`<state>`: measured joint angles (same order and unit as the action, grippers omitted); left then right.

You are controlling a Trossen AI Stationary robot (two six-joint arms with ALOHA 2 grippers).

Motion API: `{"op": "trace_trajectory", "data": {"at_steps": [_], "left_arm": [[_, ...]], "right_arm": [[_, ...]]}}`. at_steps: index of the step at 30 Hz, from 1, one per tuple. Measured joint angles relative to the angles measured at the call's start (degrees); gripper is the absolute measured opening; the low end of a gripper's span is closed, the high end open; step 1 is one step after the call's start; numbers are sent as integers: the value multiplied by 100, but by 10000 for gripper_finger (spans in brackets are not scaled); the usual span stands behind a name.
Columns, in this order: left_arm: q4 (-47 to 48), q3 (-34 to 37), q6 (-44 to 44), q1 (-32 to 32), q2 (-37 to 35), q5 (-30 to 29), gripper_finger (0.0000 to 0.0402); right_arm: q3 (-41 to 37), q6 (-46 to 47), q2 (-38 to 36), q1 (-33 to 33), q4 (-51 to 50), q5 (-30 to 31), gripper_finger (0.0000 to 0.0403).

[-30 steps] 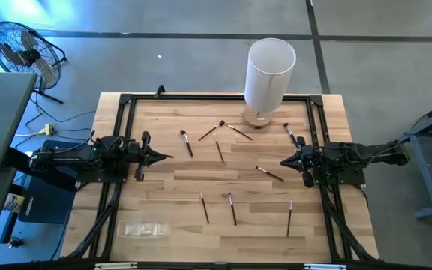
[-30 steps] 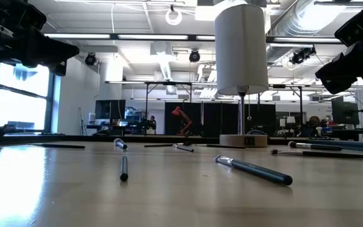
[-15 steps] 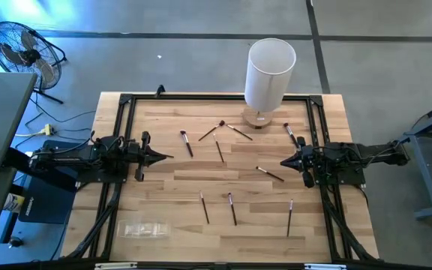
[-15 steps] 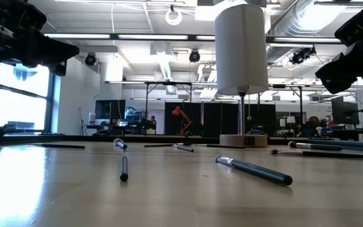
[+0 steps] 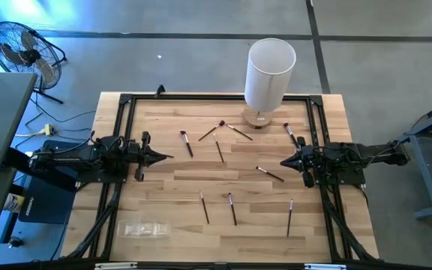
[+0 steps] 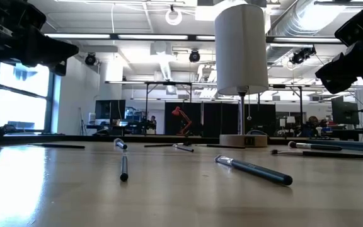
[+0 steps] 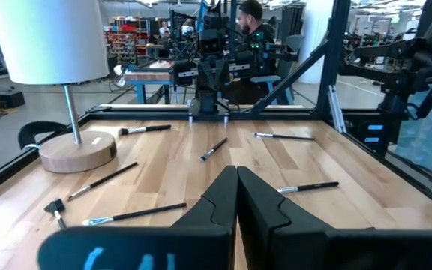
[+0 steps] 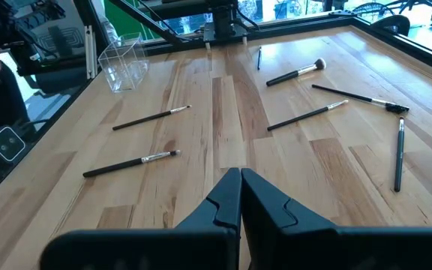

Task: Put items in baskets/containers
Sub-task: Put the black foundation brush into the transparent organizer

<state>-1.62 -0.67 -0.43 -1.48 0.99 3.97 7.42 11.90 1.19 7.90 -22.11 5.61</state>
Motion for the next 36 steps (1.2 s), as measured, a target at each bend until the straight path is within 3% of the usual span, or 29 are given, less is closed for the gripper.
{"op": "trace_trajectory", "data": {"at_steps": [8, 13, 19, 24, 31, 33, 36], "left_arm": [[56, -262, 376, 0, 185, -52, 0], [-54, -623, 384, 2, 1129, -1001, 0], [-288, -1385, 10, 2, 2859, -2302, 0], [-224, -2327, -981, -2, 4446, -3456, 0], [768, -3711, -2698, -74, 6257, -4234, 0], [1541, -4164, -3344, -277, 6683, -4154, 0], [2827, -4816, -4402, -829, 7239, -3326, 0]], "right_arm": [[0, 0, 0, 0, -2, 2, 5], [0, 1, 1, 0, -1, 1, 5], [0, 1, 1, 0, -1, 0, 5], [-4, 2, 2, 0, 0, 2, 5], [-9, 0, 0, 0, 0, 0, 5], [-9, 2, 0, 0, 0, 0, 5], [-9, 2, 2, 0, 0, 0, 5]]}}
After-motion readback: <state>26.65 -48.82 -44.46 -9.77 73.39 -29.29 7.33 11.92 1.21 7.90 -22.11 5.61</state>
